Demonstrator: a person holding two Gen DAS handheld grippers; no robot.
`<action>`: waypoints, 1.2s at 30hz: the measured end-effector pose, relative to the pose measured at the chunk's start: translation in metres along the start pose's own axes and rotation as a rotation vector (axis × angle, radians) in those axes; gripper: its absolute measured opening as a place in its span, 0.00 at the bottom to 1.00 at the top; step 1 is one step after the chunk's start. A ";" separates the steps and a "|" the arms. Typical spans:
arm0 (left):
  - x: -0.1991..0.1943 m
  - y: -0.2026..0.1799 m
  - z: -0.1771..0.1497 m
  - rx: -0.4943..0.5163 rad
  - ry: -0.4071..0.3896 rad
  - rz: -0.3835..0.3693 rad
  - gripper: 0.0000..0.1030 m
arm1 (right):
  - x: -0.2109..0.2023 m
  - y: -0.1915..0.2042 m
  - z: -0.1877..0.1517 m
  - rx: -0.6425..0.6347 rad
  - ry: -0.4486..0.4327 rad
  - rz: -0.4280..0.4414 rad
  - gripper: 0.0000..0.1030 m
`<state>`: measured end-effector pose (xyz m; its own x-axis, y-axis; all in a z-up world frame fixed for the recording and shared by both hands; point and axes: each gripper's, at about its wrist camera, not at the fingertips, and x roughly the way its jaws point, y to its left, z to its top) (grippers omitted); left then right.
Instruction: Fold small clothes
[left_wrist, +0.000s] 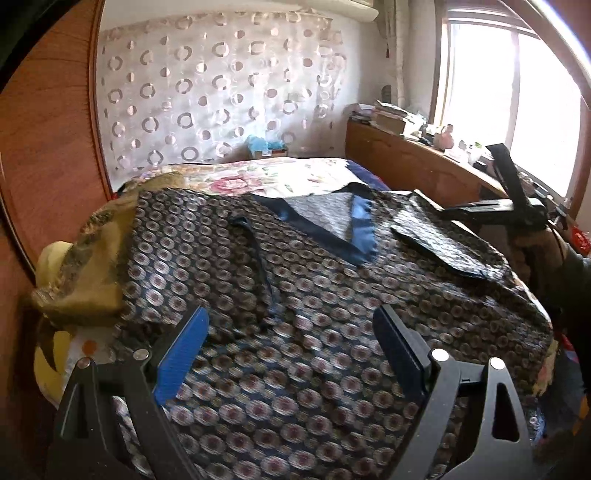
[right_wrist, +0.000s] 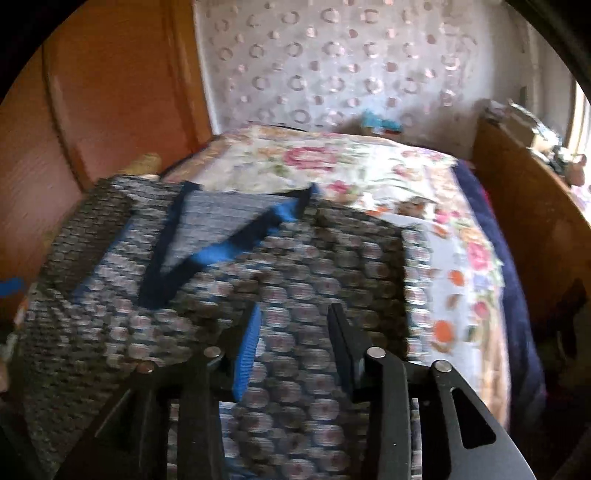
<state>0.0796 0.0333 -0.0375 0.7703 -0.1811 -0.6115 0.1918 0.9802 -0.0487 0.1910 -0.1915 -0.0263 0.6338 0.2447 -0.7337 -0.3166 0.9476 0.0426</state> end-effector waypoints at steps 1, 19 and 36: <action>0.002 0.004 0.003 0.000 0.003 0.010 0.88 | 0.003 -0.008 -0.001 0.008 0.011 -0.026 0.39; 0.046 0.066 0.038 -0.022 0.039 0.108 0.88 | 0.027 -0.061 -0.001 0.015 0.056 -0.145 0.04; 0.088 0.142 0.074 -0.093 0.092 0.157 0.68 | 0.079 -0.100 0.019 0.088 0.088 -0.091 0.31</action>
<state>0.2193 0.1504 -0.0395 0.7270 -0.0214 -0.6863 0.0136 0.9998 -0.0169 0.2865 -0.2631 -0.0758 0.5913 0.1413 -0.7940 -0.1946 0.9804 0.0296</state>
